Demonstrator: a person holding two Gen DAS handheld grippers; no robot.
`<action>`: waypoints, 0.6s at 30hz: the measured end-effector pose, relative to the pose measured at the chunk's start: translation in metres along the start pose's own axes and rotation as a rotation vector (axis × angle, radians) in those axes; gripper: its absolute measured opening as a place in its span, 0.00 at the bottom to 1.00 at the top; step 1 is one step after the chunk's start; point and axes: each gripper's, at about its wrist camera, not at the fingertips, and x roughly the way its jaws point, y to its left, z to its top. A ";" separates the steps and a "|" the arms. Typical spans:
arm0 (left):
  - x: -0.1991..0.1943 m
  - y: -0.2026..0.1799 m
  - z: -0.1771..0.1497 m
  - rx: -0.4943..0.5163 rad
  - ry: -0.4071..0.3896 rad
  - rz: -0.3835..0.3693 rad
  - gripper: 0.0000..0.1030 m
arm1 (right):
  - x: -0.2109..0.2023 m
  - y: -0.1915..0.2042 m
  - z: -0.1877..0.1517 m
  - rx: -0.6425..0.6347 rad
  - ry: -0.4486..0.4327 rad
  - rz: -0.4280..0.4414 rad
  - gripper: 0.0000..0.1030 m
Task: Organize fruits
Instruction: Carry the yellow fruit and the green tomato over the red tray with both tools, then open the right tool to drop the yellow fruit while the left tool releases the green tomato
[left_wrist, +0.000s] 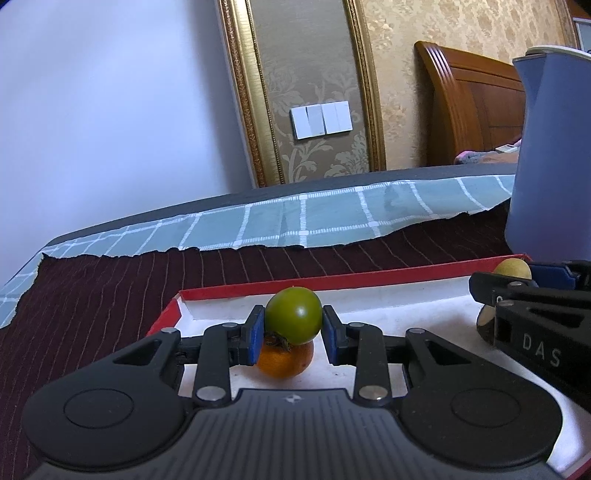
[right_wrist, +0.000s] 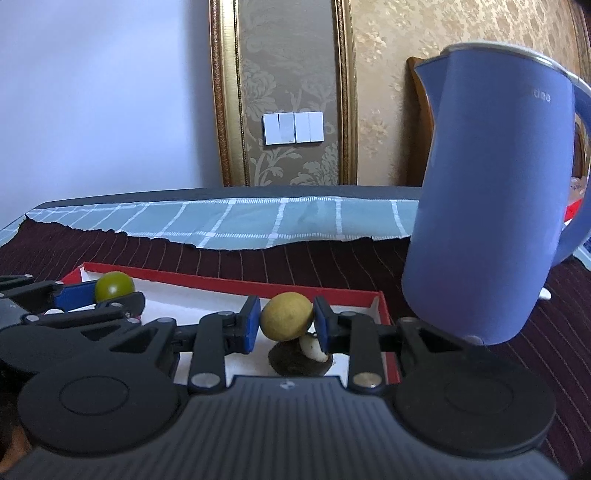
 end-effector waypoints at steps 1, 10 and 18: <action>0.000 0.000 -0.001 0.004 -0.002 0.002 0.31 | 0.000 0.001 0.000 -0.001 0.003 0.005 0.28; -0.001 -0.005 -0.003 0.023 -0.020 0.007 0.31 | 0.005 0.010 0.000 -0.044 0.009 0.003 0.28; -0.003 -0.006 -0.004 0.026 -0.028 0.000 0.31 | 0.004 0.012 -0.001 -0.052 0.007 -0.011 0.28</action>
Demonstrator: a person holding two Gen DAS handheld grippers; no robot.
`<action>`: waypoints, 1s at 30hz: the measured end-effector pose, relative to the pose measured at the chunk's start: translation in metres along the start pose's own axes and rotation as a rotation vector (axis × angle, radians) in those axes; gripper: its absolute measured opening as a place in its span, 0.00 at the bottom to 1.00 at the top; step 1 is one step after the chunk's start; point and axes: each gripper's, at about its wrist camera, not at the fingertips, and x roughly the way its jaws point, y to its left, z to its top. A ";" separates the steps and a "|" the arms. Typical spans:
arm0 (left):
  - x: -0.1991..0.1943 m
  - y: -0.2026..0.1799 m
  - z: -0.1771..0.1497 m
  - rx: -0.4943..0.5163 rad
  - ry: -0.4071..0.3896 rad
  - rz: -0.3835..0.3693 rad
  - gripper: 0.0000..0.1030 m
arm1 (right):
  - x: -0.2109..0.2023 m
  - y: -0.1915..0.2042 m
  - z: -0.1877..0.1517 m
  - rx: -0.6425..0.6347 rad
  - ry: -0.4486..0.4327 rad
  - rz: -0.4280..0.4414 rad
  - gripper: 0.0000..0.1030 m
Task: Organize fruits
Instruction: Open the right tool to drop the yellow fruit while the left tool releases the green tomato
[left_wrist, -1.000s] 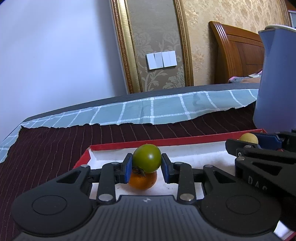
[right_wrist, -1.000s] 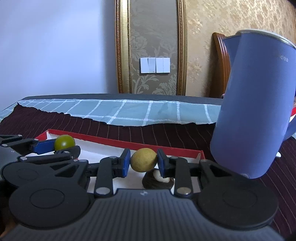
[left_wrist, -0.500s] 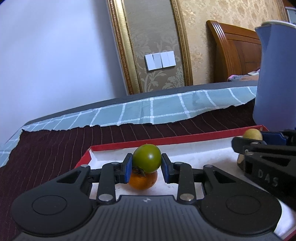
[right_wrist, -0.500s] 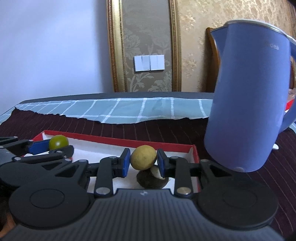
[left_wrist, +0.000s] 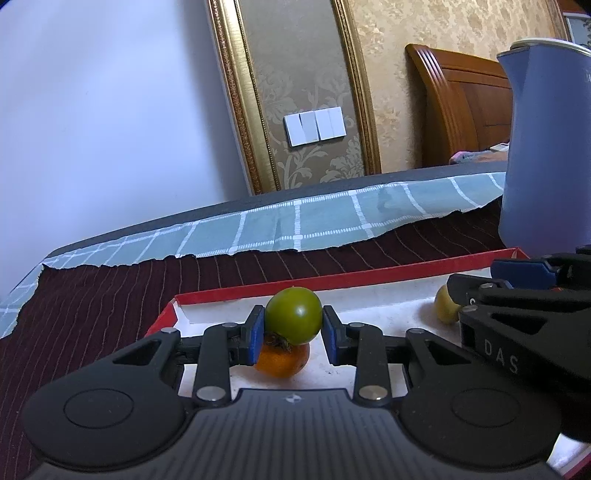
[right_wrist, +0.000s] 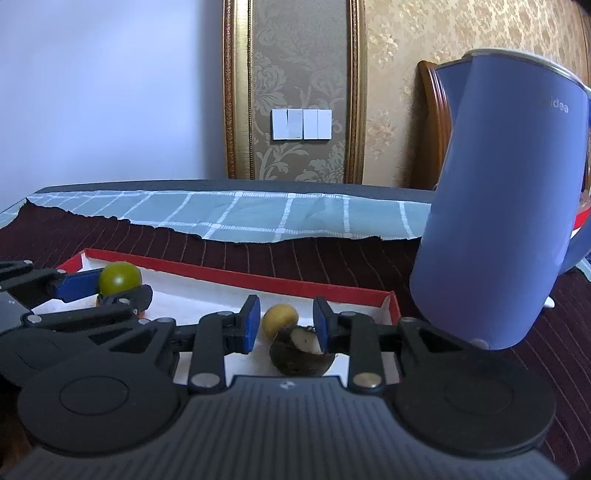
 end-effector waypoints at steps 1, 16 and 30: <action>0.000 0.000 0.000 0.000 0.000 0.001 0.31 | 0.000 0.001 0.000 -0.003 0.000 -0.004 0.28; -0.002 0.001 -0.002 -0.008 -0.001 0.002 0.31 | -0.004 0.000 -0.003 0.003 -0.016 -0.039 0.53; -0.013 0.011 -0.003 -0.039 -0.033 0.073 0.75 | -0.015 -0.011 -0.005 0.047 -0.051 -0.054 0.73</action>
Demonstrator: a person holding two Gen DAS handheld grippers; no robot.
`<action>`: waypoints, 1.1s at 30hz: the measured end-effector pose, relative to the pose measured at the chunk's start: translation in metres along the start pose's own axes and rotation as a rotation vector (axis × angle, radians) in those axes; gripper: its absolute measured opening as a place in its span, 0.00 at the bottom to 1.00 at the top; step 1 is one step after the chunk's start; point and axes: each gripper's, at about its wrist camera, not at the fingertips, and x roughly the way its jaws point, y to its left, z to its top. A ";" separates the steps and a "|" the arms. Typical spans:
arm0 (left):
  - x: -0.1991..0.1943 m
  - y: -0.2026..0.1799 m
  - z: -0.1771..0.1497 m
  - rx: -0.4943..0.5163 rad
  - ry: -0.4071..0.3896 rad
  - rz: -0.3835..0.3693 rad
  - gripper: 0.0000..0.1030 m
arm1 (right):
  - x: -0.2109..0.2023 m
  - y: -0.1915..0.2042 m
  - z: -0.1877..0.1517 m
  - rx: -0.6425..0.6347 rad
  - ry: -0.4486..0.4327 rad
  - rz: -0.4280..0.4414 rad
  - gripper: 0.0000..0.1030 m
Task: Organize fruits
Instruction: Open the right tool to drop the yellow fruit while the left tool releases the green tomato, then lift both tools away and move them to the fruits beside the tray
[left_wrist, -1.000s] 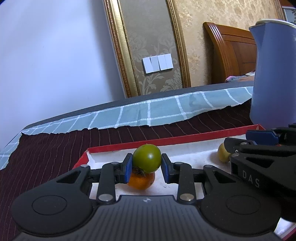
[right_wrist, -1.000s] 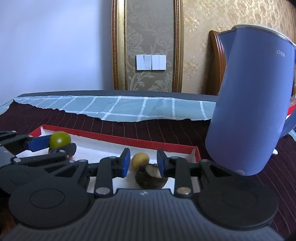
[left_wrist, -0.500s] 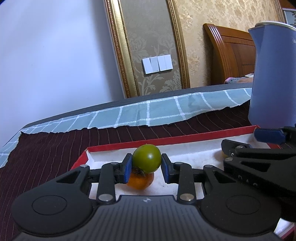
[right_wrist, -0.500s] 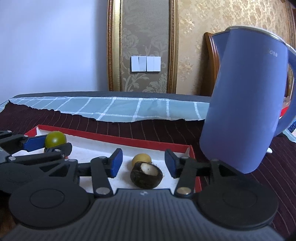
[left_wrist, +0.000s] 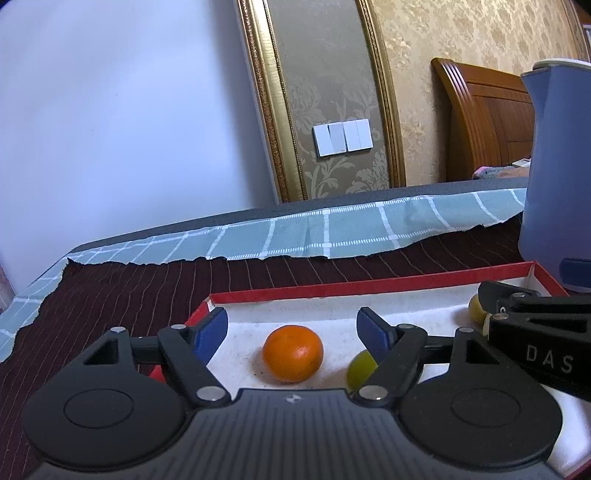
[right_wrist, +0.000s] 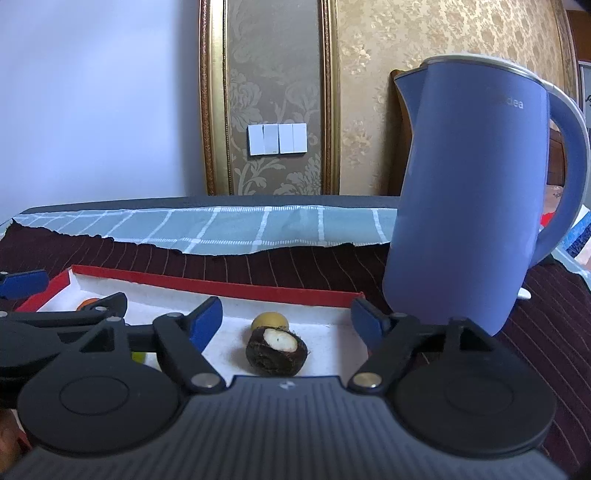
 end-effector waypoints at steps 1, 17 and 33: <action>-0.001 0.000 0.000 0.002 -0.002 0.000 0.75 | 0.000 0.000 -0.001 0.000 0.000 0.001 0.73; -0.071 0.031 -0.016 -0.021 -0.020 0.009 0.75 | -0.047 -0.017 -0.025 0.067 -0.098 -0.006 0.92; -0.140 0.099 -0.103 -0.030 -0.023 -0.028 0.75 | -0.140 -0.040 -0.074 0.113 -0.137 0.038 0.96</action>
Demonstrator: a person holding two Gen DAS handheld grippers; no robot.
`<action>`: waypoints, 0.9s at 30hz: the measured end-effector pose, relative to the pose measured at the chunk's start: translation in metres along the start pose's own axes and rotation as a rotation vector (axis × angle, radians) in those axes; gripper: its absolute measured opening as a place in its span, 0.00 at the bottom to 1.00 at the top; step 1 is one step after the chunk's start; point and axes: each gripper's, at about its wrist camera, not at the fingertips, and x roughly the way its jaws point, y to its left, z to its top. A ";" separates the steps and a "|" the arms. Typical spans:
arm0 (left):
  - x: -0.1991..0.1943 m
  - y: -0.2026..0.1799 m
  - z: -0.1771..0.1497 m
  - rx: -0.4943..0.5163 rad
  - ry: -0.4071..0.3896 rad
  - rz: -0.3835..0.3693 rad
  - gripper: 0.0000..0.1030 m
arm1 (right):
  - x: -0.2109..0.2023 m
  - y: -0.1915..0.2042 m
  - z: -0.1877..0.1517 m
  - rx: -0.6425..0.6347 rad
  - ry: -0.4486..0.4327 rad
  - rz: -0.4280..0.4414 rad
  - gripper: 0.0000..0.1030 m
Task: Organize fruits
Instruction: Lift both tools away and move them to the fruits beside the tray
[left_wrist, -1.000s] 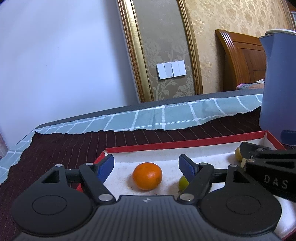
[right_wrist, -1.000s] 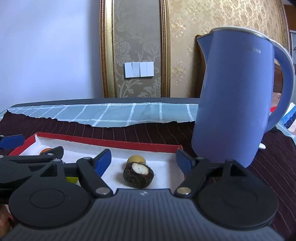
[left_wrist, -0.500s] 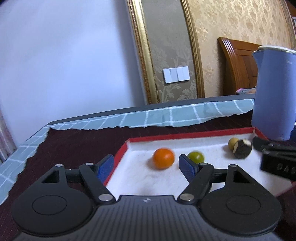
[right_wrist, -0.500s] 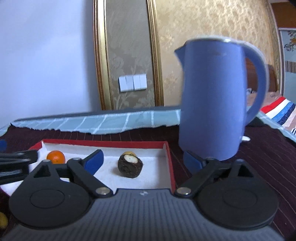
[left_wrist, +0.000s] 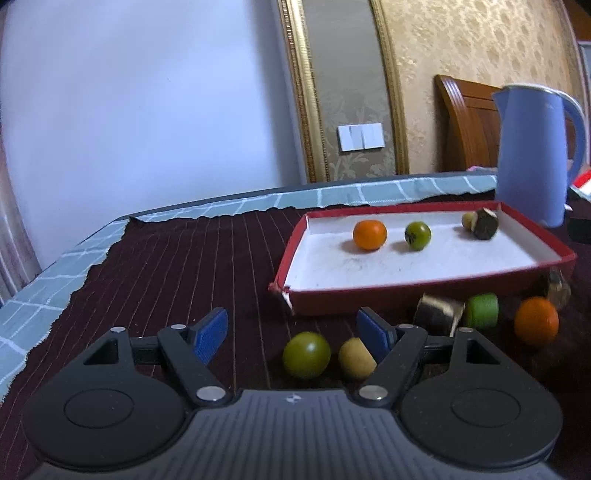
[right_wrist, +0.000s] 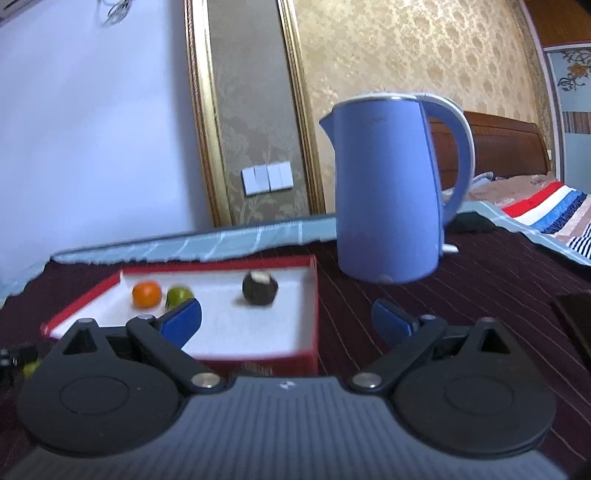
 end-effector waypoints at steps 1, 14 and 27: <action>0.000 0.002 -0.002 0.002 0.003 -0.008 0.75 | -0.004 -0.001 -0.002 -0.010 0.016 0.007 0.96; 0.014 0.009 -0.010 -0.011 0.054 -0.089 0.74 | -0.003 0.022 -0.027 -0.262 0.161 -0.003 0.92; 0.012 0.040 -0.015 -0.100 0.080 -0.087 0.75 | 0.002 0.025 -0.028 -0.268 0.206 0.030 0.84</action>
